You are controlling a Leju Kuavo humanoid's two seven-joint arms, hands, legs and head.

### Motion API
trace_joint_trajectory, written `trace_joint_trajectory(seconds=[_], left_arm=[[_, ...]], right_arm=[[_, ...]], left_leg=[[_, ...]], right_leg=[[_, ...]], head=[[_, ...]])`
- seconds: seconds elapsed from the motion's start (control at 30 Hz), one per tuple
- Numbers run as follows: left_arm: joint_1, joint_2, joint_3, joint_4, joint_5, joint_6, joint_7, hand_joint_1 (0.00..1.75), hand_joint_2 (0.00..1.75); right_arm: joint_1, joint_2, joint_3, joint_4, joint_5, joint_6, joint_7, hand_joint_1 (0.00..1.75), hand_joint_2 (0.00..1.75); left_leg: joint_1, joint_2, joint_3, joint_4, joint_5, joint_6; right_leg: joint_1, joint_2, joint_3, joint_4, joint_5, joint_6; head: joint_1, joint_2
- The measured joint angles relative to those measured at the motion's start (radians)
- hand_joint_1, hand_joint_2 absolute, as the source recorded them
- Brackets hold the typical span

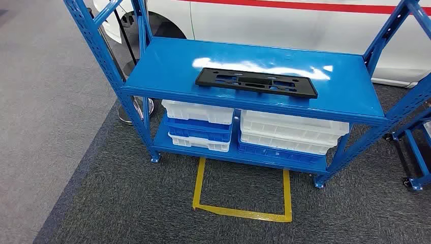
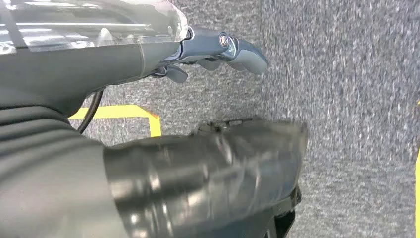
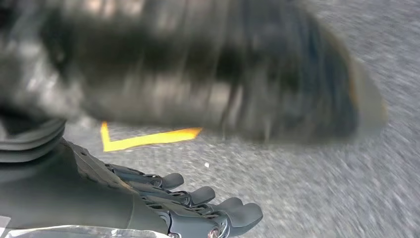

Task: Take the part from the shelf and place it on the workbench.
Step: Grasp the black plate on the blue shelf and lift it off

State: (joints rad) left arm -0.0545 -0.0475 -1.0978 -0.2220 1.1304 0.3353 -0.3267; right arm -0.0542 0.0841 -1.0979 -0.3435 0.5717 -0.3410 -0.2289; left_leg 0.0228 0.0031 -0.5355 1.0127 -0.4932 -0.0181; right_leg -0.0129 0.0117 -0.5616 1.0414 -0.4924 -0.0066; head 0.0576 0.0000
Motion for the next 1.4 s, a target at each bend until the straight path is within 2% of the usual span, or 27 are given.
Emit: trace_joint_trajectory(seconds=[0.3,0.53,0.77,1.4], left_arm=[[-0.018,-0.005,-0.103,0.019,0.105,0.031,-0.031,0.0,0.0],[-0.028,-0.009,-0.163,0.029,0.149,0.041,-0.045,0.0,0.0],[-0.039,-0.01,-0.212,0.037,0.173,0.051,-0.051,0.0,0.0],[-0.072,-0.015,-0.334,0.049,0.175,0.056,-0.053,0.0,0.0]], right_arm=[[-0.007,0.005,-0.024,-0.178,-0.033,-0.005,-0.141,0.0,0.0],[0.01,0.015,0.089,-0.373,-0.042,-0.006,-0.19,0.0,0.0],[0.007,0.014,0.287,-0.522,-0.029,-0.01,-0.211,0.0,0.0],[-0.069,-0.026,0.965,-0.822,0.012,-0.003,-0.231,0.0,0.0]], left_leg=[[0.0,0.0,0.0,0.0,0.0,0.0],[0.0,0.0,0.0,0.0,0.0,0.0],[0.0,0.0,0.0,0.0,0.0,0.0],[0.0,-0.001,0.001,0.0,0.001,0.001]], right_leg=[[0.0,0.0,0.0,0.0,0.0,0.0],[0.0,0.0,0.0,0.0,0.0,0.0],[0.0,0.0,0.0,0.0,0.0,0.0],[0.0,0.0,0.0,0.001,0.0,0.0]], head=[[0.0,0.0],[0.0,0.0],[0.0,0.0],[0.0,0.0]])
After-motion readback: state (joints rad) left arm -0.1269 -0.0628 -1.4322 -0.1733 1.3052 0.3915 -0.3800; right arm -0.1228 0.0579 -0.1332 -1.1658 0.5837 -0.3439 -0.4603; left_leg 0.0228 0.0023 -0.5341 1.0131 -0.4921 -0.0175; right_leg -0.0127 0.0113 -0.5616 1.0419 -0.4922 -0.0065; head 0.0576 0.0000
